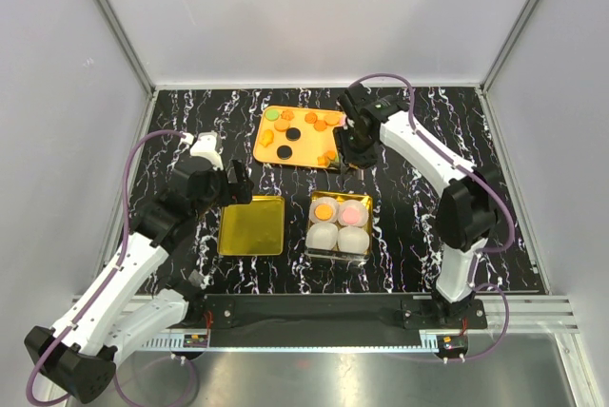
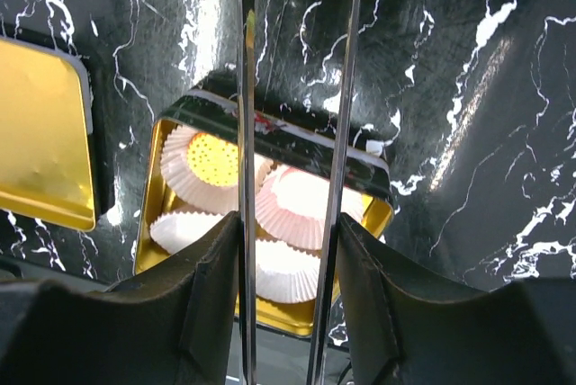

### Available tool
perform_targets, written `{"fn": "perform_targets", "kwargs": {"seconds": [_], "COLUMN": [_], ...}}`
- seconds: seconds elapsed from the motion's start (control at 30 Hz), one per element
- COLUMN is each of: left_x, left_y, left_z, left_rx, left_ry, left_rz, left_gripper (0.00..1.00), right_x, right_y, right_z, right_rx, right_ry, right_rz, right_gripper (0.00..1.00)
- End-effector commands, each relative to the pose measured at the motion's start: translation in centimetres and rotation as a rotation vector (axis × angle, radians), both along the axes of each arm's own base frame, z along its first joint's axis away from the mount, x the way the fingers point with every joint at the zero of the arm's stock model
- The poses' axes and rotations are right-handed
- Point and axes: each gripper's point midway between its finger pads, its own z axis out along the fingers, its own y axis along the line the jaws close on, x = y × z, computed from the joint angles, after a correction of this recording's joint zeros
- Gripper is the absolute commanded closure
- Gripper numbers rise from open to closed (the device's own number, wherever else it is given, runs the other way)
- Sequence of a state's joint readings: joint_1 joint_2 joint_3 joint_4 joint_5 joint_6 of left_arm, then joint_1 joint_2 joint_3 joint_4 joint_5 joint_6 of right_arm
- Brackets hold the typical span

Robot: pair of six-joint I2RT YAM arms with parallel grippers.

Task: Pack the cookies

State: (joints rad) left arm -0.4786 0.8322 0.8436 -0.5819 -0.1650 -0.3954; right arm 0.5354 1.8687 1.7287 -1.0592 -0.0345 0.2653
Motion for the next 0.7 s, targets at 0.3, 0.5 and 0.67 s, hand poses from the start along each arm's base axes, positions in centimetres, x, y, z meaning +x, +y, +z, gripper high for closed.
{"fn": "perform_targets", "kwargs": {"seconds": [0.3, 0.5, 0.67], "left_x": [0.4, 0.5, 0.4], "left_y": [-0.2, 0.0, -0.1], "left_z": [1.4, 1.6, 1.5], "left_rx": [-0.026, -0.027, -0.027], "left_ry": [-0.051, -0.06, -0.053], "left_rz": [0.0, 0.005, 0.0], "left_gripper": [0.01, 0.01, 0.01], "right_x": [3.5, 3.7, 4.5], "right_y": [2.1, 2.5, 3.3], "right_z": [1.3, 0.0, 0.1], "right_rx": [0.045, 0.041, 0.057], "right_ry": [-0.071, -0.035, -0.036], "right_rz": [0.006, 0.011, 0.018], "right_gripper": [0.49, 0.5, 0.5]}}
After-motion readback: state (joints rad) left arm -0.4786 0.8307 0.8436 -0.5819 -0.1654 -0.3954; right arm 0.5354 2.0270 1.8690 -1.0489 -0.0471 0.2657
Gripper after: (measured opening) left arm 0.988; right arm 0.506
